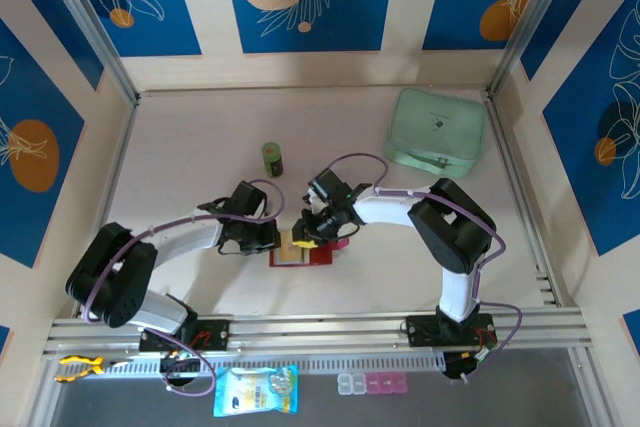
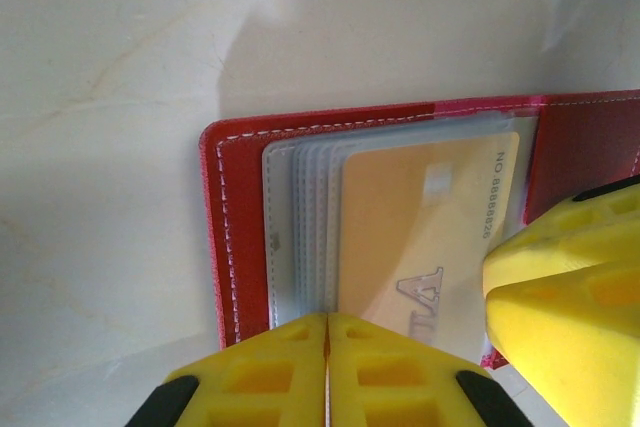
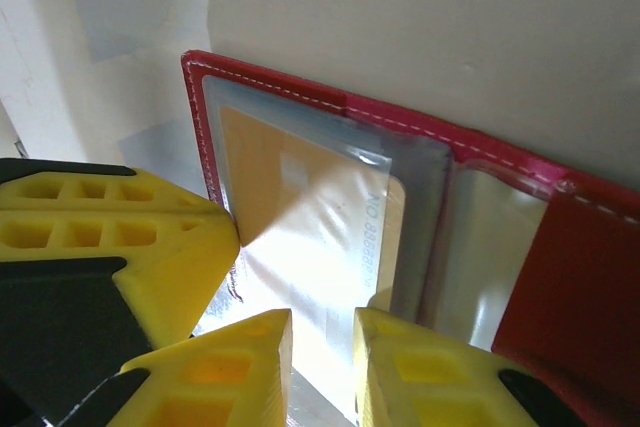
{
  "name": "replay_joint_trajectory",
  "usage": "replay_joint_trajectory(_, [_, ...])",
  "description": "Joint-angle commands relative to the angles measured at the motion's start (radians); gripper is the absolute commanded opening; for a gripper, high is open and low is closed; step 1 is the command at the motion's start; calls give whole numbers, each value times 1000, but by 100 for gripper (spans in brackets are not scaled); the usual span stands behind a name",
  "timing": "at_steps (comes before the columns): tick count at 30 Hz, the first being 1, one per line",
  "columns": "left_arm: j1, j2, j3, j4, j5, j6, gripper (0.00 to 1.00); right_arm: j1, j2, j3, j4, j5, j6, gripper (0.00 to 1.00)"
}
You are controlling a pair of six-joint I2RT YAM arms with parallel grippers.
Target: Take the credit cards out of the card holder
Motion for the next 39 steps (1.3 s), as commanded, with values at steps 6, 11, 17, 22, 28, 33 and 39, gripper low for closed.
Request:
replay_joint_trajectory(6, [-5, 17, -9, -23, 12, 11, 9, 10, -25, 19, -111, 66, -44, 28])
replay_joint_trajectory(11, [-5, -1, -3, -32, 10, 9, 10, 7, -24, 21, -118, 72, -50, 28])
replay_joint_trajectory(17, [-5, -13, -3, -41, 8, 9, 11, 4, -41, 26, -150, 102, -65, 28])
replay_joint_trajectory(22, [-4, -13, 0, -36, 13, 5, 11, 1, -61, 17, -149, 105, -69, 28])
replay_joint_trajectory(28, [-5, -27, 16, -43, 15, 3, 11, -2, -78, 11, -149, 105, -67, 28])
replay_joint_trajectory(33, [-5, -54, 35, -62, 16, 2, 11, -4, -110, -15, -113, 93, -51, 28])
replay_joint_trajectory(39, [-14, -51, 55, -38, 54, -9, 10, -25, -128, -57, -67, 65, -34, 28])
